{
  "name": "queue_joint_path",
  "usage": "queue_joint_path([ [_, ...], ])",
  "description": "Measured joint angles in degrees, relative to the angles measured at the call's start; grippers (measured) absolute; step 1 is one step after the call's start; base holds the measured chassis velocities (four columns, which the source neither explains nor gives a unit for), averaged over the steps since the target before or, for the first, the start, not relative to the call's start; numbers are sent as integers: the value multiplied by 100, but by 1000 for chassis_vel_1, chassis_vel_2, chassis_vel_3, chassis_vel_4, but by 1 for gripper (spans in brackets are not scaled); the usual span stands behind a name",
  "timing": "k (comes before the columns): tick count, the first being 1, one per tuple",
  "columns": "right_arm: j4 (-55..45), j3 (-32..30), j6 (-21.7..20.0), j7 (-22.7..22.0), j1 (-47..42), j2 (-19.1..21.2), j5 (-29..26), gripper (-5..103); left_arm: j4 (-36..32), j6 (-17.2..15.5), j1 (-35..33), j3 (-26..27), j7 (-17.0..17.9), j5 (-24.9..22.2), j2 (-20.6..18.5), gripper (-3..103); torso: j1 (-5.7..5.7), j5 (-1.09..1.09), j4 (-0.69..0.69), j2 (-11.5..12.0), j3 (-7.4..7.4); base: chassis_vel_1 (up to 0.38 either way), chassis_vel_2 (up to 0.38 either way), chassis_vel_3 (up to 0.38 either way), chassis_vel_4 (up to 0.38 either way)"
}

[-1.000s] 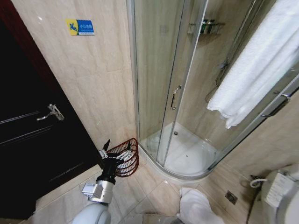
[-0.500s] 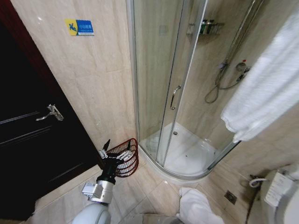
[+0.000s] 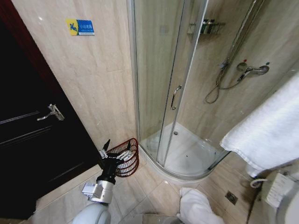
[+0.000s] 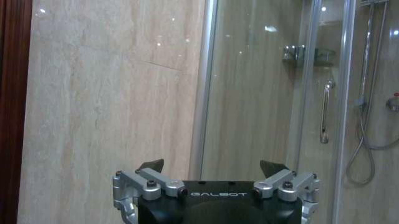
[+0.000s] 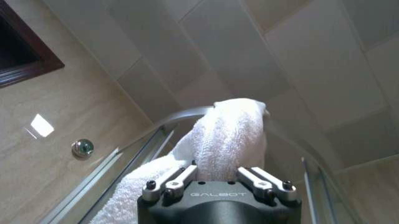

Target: Discard the used towel into the hamper.

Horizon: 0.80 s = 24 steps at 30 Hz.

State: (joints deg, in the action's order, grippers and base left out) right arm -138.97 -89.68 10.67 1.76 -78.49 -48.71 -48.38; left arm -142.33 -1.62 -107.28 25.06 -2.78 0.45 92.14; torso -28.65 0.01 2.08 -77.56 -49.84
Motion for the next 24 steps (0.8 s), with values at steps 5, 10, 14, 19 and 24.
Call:
queue_joint_path([
  [5,-153,-212,203,150,-397,-461,31,12,0,0,0,0,0,0,0,100,0,1,1,0,0,0,0,0,0],
  [10,-312,-127,381,296,-643,-998,206,12,0,0,0,0,0,0,0,100,0,-2,0,0,0,0,0,0,0],
  [14,-315,-24,652,502,-816,-1339,391,12,0,0,0,0,0,0,0,100,0,1,1,0,0,0,0,0,0],
  [19,-237,311,903,590,-905,-1711,735,12,0,0,0,0,0,0,0,100,0,-2,1,0,0,0,0,0,0],
  [24,-167,594,1130,625,-939,-1939,971,12,0,0,0,0,0,0,0,100,0,-1,0,0,0,0,0,0,0],
])
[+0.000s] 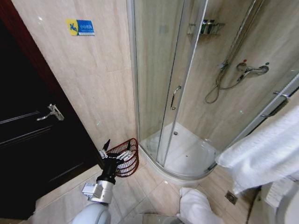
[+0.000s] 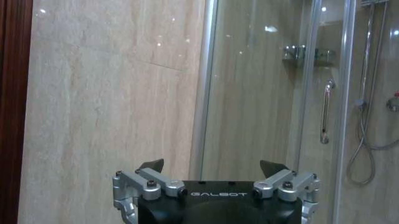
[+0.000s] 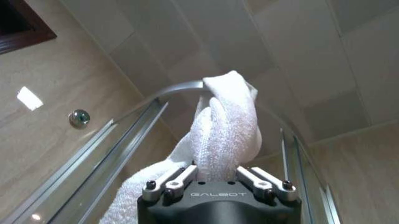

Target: Discard the used towel into the hamper.

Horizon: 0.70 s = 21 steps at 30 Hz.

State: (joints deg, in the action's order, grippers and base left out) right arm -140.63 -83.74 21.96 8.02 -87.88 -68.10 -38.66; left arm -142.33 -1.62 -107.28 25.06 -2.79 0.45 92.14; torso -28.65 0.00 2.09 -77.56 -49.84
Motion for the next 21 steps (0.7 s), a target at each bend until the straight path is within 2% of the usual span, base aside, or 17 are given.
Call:
queue_joint_path([
  [12,321,600,521,72,-15,-334,454,12,0,0,0,0,0,0,0,100,0,0,0,0,0,0,0,0,0],
  [15,550,855,855,115,-27,-509,672,12,0,0,0,0,0,0,0,100,0,0,0,0,0,0,0,0,0],
  [17,550,855,855,115,-27,-509,672,12,0,0,0,0,0,0,0,100,0,0,0,0,0,0,0,0,0],
  [18,659,920,1018,125,-29,-570,785,12,0,0,0,0,0,0,0,100,0,0,0,0,0,0,0,0,0],
  [19,872,1107,1387,133,-64,-768,976,12,0,0,0,0,0,0,0,100,0,0,0,0,0,0,0,0,0],
  [21,931,1147,1475,140,-79,-826,1013,12,0,0,0,0,0,0,0,100,0,1,1,0,0,0,0,0,0],
])
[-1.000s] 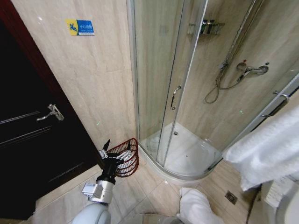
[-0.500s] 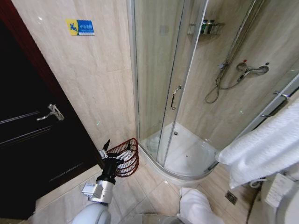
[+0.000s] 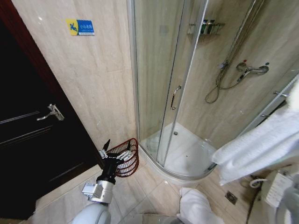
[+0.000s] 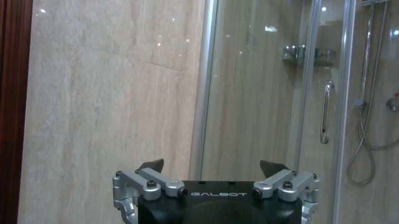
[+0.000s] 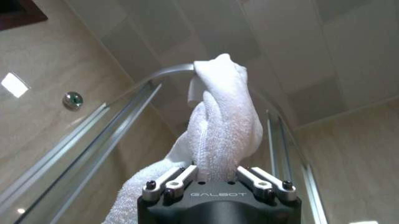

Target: Discard the used towel into the hamper.

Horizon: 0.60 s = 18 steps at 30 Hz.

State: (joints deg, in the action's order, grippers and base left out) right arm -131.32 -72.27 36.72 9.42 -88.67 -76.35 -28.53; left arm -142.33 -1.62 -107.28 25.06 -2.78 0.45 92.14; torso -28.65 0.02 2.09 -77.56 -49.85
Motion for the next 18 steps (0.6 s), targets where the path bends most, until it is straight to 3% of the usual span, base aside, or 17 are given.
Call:
queue_joint_path([
  [6,389,159,398,65,-154,-318,179,12,0,0,0,0,0,0,0,100,0,-2,-1,0,0,0,0,0,0],
  [18,647,273,747,141,-243,-659,452,12,0,0,0,0,0,0,0,100,0,-1,-1,0,0,0,0,0,0],
])
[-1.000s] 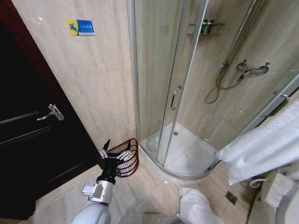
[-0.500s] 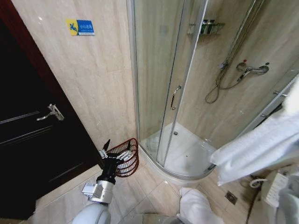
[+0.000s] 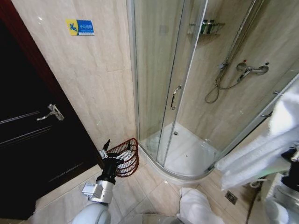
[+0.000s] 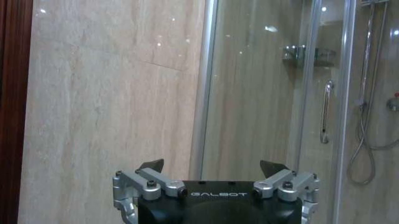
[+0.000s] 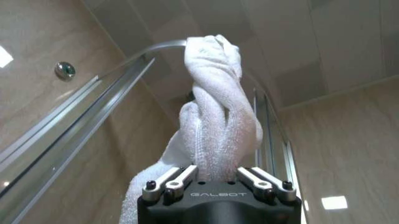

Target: Discard the used towel into the hamper.

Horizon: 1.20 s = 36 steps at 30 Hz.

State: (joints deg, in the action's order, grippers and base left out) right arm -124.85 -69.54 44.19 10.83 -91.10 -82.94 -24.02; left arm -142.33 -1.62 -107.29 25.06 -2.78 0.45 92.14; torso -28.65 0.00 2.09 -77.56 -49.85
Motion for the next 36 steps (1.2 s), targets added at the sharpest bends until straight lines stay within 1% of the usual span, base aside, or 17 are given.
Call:
queue_joint_path([
  [6,123,30,130,31,-85,-117,8,12,0,0,1,0,0,0,0,100,0,-1,0,0,0,0,0,0,0],
  [10,237,24,243,11,-95,-108,33,12,0,0,0,0,0,0,0,100,0,-1,0,0,0,0,0,0,0],
  [23,206,2,293,-47,-99,-153,48,12,0,0,1,0,0,0,0,100,0,-2,1,0,0,0,0,0,0],
  [25,-179,-135,293,-203,-112,-135,92,12,0,0,0,0,0,0,0,100,0,-2,1,0,0,0,0,0,0],
  [26,-179,-135,293,-203,-112,-135,92,12,0,0,0,0,0,0,0,100,0,-2,1,0,0,0,0,0,0],
  [29,-884,-368,209,-633,-73,-15,270,12,0,0,1,0,0,0,0,100,0,3,0,0,0,0,0,0,0],
  [30,-884,-368,209,-633,-73,-15,270,12,0,0,1,0,0,0,0,100,0,3,0,0,0,0,0,0,0],
  [31,-1061,-449,140,-743,-28,58,306,12,0,0,0,0,0,0,0,100,0,3,0,0,0,0,0,0,0],
  [33,-1304,-611,-31,-863,70,246,330,12,0,0,0,0,0,0,0,100,0,-6,0,0,0,0,0,0,0],
  [34,-1438,-686,-125,-928,124,385,320,12,0,0,0,0,0,0,0,100,0,0,1,0,0,0,0,0,0],
  [35,-1438,-686,-125,-928,124,385,320,12,0,0,0,0,0,0,0,100,0,0,1,0,0,0,0,0,0],
  [36,-1542,-750,-229,-984,174,534,275,12,0,0,0,0,0,0,0,100,0,6,0,0,0,0,0,0,0],
])
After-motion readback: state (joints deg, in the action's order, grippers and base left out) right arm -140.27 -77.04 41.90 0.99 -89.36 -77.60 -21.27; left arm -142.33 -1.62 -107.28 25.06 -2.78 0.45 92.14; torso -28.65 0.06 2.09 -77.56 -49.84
